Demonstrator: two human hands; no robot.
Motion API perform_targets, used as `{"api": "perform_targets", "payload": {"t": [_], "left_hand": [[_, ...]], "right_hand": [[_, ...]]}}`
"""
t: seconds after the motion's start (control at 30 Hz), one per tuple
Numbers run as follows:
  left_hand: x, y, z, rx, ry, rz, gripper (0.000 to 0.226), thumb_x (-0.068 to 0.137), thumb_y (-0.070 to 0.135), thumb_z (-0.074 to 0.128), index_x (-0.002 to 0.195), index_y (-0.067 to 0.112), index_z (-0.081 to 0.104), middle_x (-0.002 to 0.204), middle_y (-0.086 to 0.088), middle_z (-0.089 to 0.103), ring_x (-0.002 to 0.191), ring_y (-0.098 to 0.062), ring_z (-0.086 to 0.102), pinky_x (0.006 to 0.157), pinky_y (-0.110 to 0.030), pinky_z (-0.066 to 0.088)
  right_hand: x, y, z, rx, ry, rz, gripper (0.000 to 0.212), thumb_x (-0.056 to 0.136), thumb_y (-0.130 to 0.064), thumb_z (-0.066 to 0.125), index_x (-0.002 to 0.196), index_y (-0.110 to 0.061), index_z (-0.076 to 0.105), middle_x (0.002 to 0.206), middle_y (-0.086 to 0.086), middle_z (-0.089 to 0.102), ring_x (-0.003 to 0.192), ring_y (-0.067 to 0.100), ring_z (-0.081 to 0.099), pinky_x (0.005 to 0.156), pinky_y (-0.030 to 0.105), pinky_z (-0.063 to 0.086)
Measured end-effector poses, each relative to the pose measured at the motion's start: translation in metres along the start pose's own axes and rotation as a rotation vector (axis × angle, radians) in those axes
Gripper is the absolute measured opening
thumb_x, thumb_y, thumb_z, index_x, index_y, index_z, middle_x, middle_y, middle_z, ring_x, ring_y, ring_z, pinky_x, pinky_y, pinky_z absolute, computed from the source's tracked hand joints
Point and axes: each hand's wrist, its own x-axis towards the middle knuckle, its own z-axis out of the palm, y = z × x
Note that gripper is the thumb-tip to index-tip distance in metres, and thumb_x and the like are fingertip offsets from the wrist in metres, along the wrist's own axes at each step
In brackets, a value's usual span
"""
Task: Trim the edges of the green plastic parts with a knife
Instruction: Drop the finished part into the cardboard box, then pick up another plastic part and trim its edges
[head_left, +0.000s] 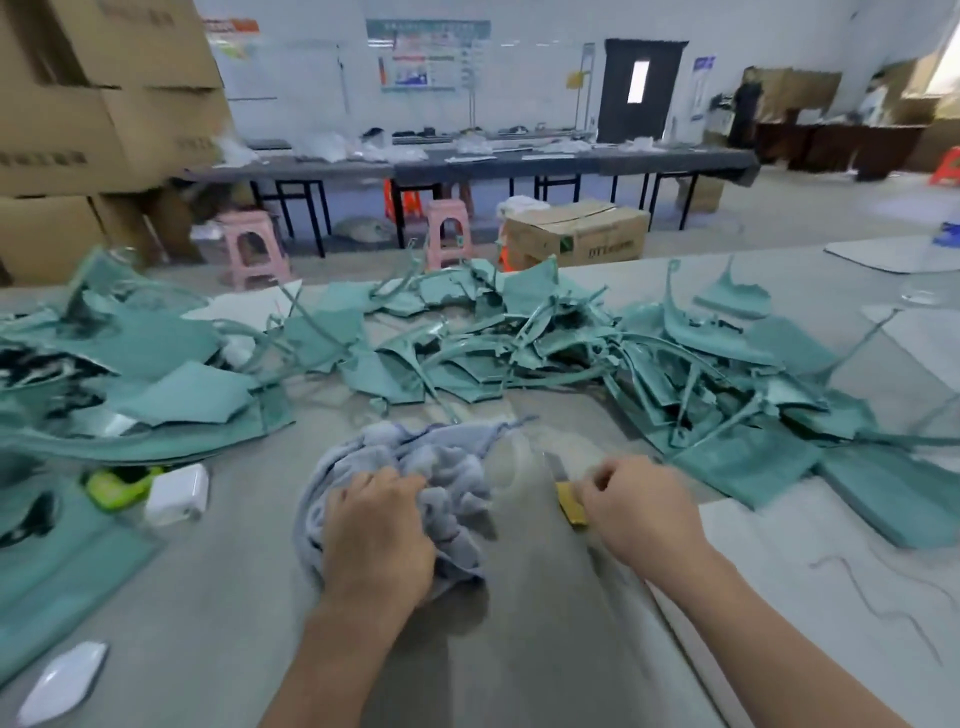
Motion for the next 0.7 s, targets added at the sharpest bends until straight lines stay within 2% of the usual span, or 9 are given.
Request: {"api": "perform_targets", "payload": {"t": [0.07,0.13,0.17,0.27,0.33,0.43,0.57,0.63,0.7], "left_hand": [[0.000,-0.011,-0.004,0.081,-0.103,-0.028,0.021,0.072,0.022,0.067,0.092,0.027,0.073,0.096,0.000,0.066,0.100,-0.030,0.059,0.088,-0.040,0.040],[0.003,-0.012,-0.005,0.165,-0.231,0.052,0.029,0.075,0.037,0.054,0.100,0.033,0.069,0.106,0.008,0.062,0.104,-0.021,0.054,0.090,-0.036,0.037],[0.007,-0.012,-0.009,0.131,-0.314,0.099,0.035,0.074,0.043,0.048,0.103,0.037,0.066,0.107,0.012,0.061,0.101,-0.017,0.053,0.086,-0.034,0.039],[0.035,-0.017,-0.032,-0.332,-0.518,0.082,0.045,0.065,0.061,0.048,0.108,0.057,0.062,0.098,0.029,0.064,0.089,0.006,0.059,0.071,-0.018,0.045],[0.066,-0.011,-0.037,-0.448,-0.436,0.044,0.031,0.065,0.063,0.051,0.093,0.061,0.065,0.090,0.033,0.066,0.083,0.013,0.060,0.067,-0.012,0.045],[0.123,0.005,-0.017,-0.396,-0.170,-0.127,0.027,0.079,0.053,0.055,0.091,0.036,0.072,0.088,0.019,0.070,0.077,-0.005,0.062,0.072,-0.027,0.052],[0.181,0.020,0.027,-0.363,-0.331,-0.417,0.034,0.083,0.048,0.062,0.078,0.014,0.063,0.074,0.002,0.064,0.062,-0.014,0.056,0.055,-0.028,0.041],[0.195,0.026,0.046,-0.437,-0.296,-0.490,0.029,0.082,0.040,0.064,0.078,0.012,0.060,0.072,-0.002,0.062,0.061,-0.016,0.058,0.050,-0.026,0.040],[0.204,0.028,0.059,-0.548,-0.195,-0.589,0.017,0.083,0.027,0.066,0.085,0.011,0.063,0.079,-0.005,0.067,0.069,-0.021,0.065,0.057,-0.030,0.051]], "right_hand": [[0.007,-0.003,0.010,-0.170,-0.030,-0.015,0.043,0.091,-0.060,0.051,0.089,-0.019,0.064,0.092,0.004,0.072,0.089,0.031,0.067,0.075,0.037,0.054],[0.014,-0.005,0.022,-0.247,-0.015,-0.077,0.038,0.091,-0.059,0.050,0.090,-0.022,0.056,0.099,0.002,0.069,0.093,0.030,0.066,0.072,0.036,0.045],[0.018,-0.004,0.025,-0.256,-0.010,-0.095,0.035,0.094,-0.058,0.047,0.089,-0.023,0.052,0.101,0.002,0.069,0.094,0.030,0.065,0.071,0.036,0.041],[0.038,0.002,0.026,-0.258,-0.071,-0.102,0.034,0.097,-0.052,0.043,0.077,-0.024,0.043,0.098,0.004,0.069,0.079,0.028,0.058,0.067,0.035,0.040],[0.050,0.004,0.025,-0.271,-0.110,-0.092,0.030,0.095,-0.044,0.046,0.073,-0.024,0.042,0.086,0.001,0.064,0.074,0.024,0.057,0.065,0.033,0.043],[0.059,0.007,0.024,-0.183,-0.107,-0.012,0.022,0.091,-0.038,0.052,0.078,-0.022,0.060,0.081,-0.003,0.066,0.076,0.021,0.064,0.071,0.033,0.055],[0.061,0.018,0.020,0.055,-0.008,0.022,0.025,0.086,-0.046,0.068,0.066,-0.030,0.067,0.063,-0.014,0.064,0.065,0.010,0.061,0.065,0.030,0.048],[0.059,0.017,0.016,0.178,-0.008,-0.005,0.020,0.082,-0.049,0.074,0.064,-0.041,0.069,0.061,-0.017,0.067,0.066,0.006,0.062,0.066,0.028,0.048],[0.061,0.016,0.012,0.255,-0.060,-0.046,0.016,0.079,-0.047,0.079,0.067,-0.051,0.070,0.060,-0.023,0.068,0.064,-0.004,0.063,0.062,0.022,0.046]]}}
